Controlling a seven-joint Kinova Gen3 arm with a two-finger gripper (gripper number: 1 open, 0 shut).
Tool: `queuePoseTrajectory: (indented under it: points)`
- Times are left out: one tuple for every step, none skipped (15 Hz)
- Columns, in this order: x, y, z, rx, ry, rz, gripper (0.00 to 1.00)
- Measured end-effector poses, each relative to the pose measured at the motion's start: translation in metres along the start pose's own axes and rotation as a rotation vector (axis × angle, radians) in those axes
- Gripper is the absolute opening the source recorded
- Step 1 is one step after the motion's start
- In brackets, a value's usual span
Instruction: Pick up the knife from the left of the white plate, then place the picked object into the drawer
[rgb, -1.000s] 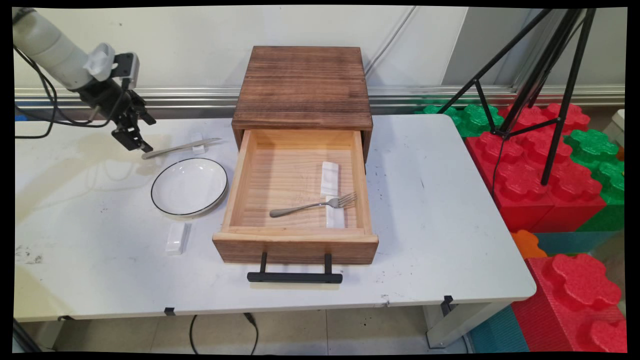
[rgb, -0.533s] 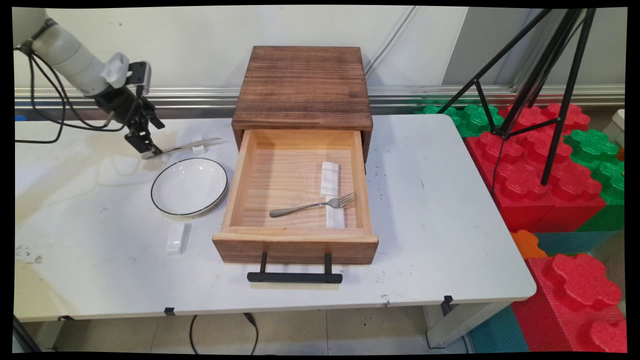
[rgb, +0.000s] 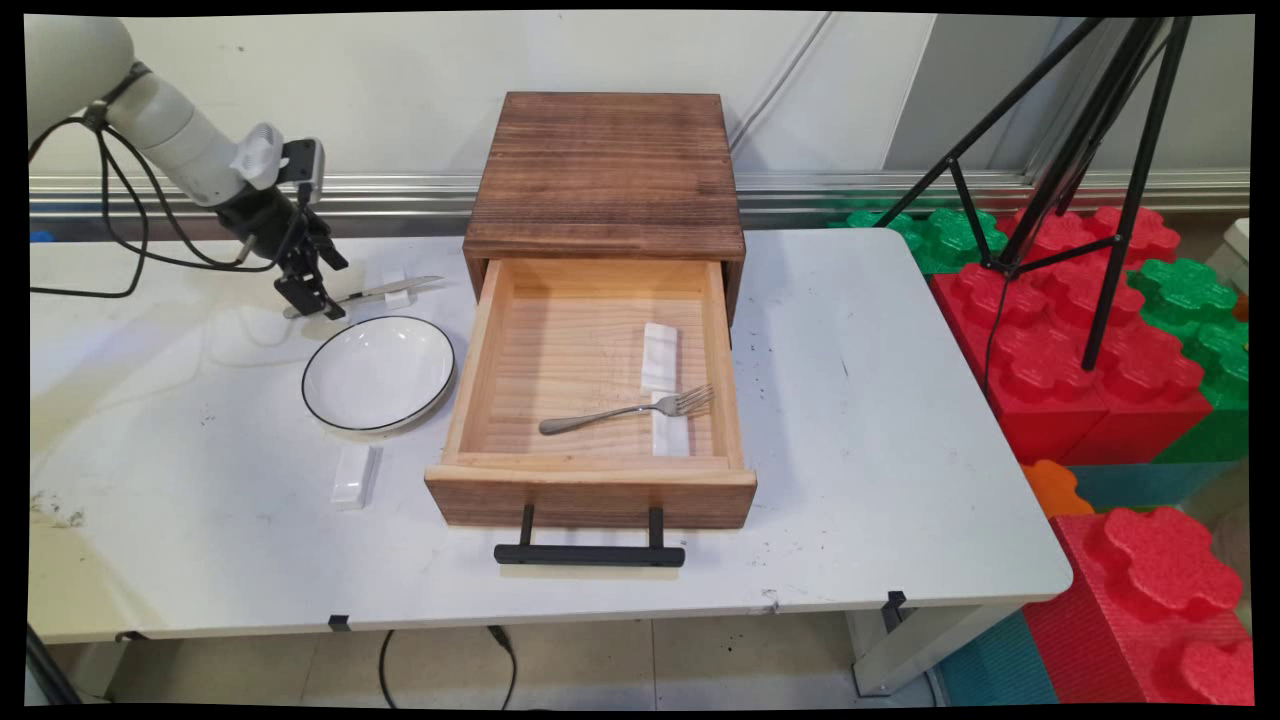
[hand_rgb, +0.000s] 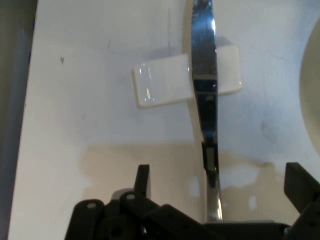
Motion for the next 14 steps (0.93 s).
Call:
queuePoseTrajectory:
  points:
    - [0.001,-0.001,0.002,-0.002,0.003,-0.004,1.00]
    - [0.001,-0.001,0.004,-0.003,0.005,-0.006,1.00]
    - [0.001,-0.002,0.006,-0.006,0.007,-0.008,1.00]
    - [0.001,-0.002,0.007,-0.007,0.009,-0.009,1.00]
    - [0.002,-0.003,0.009,-0.008,0.011,-0.011,1.00]
    - [0.002,-0.003,0.010,-0.009,0.012,-0.011,1.00]
    - [0.002,-0.004,0.012,-0.010,0.015,-0.012,0.00]
    - [0.002,-0.004,0.013,-0.011,0.016,-0.013,0.00]
    - [0.003,-0.004,0.014,-0.011,0.018,-0.013,0.00]
    - [0.003,-0.005,0.015,-0.012,0.020,-0.014,0.00]
    - [0.003,-0.005,0.016,-0.013,0.022,-0.014,0.00]
    - [0.003,-0.006,0.017,-0.013,0.023,-0.015,0.00]
    - [0.003,-0.006,0.017,-0.014,0.024,-0.016,0.00]
    - [0.003,-0.006,0.018,-0.014,0.025,-0.017,0.00]
